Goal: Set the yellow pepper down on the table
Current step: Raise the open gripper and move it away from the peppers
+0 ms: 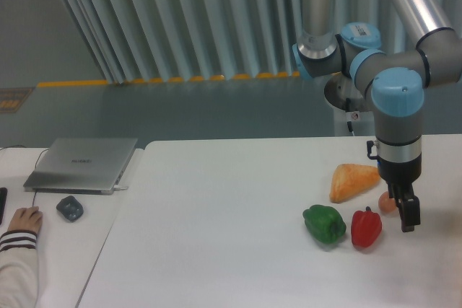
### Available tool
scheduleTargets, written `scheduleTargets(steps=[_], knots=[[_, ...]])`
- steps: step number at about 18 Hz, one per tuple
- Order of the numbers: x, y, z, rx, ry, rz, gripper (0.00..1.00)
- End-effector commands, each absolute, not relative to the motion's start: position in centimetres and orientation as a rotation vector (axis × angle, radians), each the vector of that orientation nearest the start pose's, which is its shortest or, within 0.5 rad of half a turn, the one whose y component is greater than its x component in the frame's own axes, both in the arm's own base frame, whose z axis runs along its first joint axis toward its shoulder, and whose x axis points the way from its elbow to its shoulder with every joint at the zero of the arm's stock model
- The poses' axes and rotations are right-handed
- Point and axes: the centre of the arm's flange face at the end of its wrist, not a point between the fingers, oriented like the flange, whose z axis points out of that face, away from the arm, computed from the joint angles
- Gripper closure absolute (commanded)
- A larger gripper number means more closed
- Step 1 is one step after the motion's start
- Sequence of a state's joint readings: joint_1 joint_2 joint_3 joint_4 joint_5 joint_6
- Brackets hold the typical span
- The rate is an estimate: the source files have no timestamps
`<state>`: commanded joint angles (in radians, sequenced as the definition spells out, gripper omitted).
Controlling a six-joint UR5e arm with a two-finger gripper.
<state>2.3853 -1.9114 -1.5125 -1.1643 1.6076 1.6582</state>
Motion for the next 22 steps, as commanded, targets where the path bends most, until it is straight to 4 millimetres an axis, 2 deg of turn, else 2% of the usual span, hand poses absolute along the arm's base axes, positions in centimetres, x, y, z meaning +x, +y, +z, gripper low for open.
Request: scheduleTargets(steps=[5,8,10,15,19,22], knots=[[-38.4,51.9,37.0,-2.897,1.248,0.231,0.0],[-40.8,50.0,37.1,-2.921,1.205,0.236,0.0],[-42.8,48.7,37.9,-2.916,1.183,0.289,0.0],[-46.2,45.6,38.3,-2.879,1.321,0.303,0.0],[-47.7,44.8,39.0,-2.834,1.441,0.324,0.0],[-48.7,44.2,37.9,-2.798,1.547,0.297,0.0]])
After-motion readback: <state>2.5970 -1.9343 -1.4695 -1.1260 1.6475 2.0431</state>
